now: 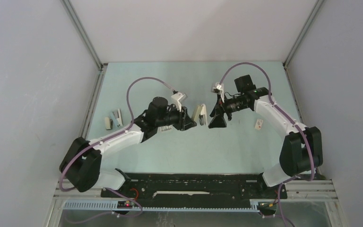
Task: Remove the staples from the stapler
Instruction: Place the stapler at the center of the board.
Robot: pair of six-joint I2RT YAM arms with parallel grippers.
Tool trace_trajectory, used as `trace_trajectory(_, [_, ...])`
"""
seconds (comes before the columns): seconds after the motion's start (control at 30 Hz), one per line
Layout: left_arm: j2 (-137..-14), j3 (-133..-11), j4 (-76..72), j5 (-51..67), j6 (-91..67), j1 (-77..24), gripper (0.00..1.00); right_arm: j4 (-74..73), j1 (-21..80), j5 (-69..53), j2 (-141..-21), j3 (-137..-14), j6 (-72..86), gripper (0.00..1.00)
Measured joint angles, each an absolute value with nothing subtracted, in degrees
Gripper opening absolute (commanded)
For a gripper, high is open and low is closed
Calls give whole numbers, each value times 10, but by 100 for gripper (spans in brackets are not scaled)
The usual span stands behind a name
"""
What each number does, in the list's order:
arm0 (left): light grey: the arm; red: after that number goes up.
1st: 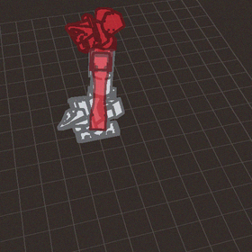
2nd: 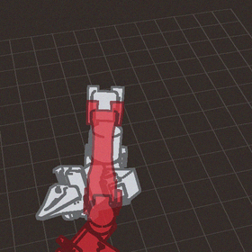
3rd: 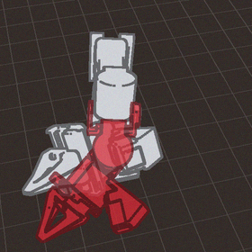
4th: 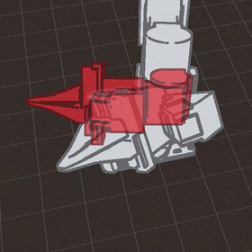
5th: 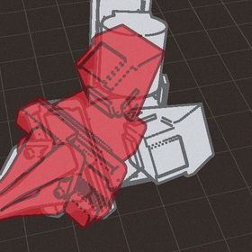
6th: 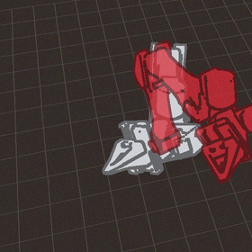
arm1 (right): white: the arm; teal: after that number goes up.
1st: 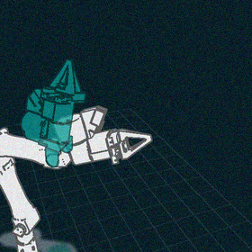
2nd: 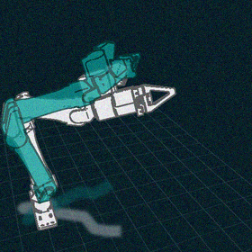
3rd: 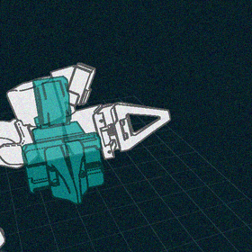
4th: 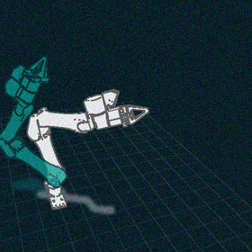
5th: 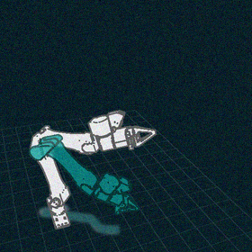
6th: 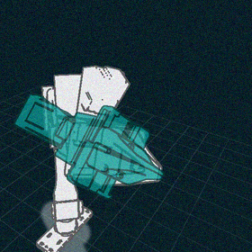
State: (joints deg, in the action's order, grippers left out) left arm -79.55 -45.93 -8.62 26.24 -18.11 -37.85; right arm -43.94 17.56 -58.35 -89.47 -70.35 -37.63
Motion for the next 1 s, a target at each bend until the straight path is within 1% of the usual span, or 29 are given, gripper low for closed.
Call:
trace_trajectory(0.1, [-758,-437,-98,247,-204,-378,0,-429,169,-591,-863,-684,-366,95])
trace_trajectory(0.23, [-712,-406,-105,225,-226,-378,0,-417,147,-604,-832,-657,-360,97])
trace_trajectory(0.4, [-665,-371,-107,197,-246,-378,0,-399,97,-628,-805,-624,-354,99])
trace_trajectory(0.63, [-628,-354,-99,156,-277,-369,0,-373,59,-657,-779,-587,-342,100])
trace_trajectory(1.0, [-607,-354,-53,110,-321,-309,0,-336,36,-682,-772,-564,-317,100])
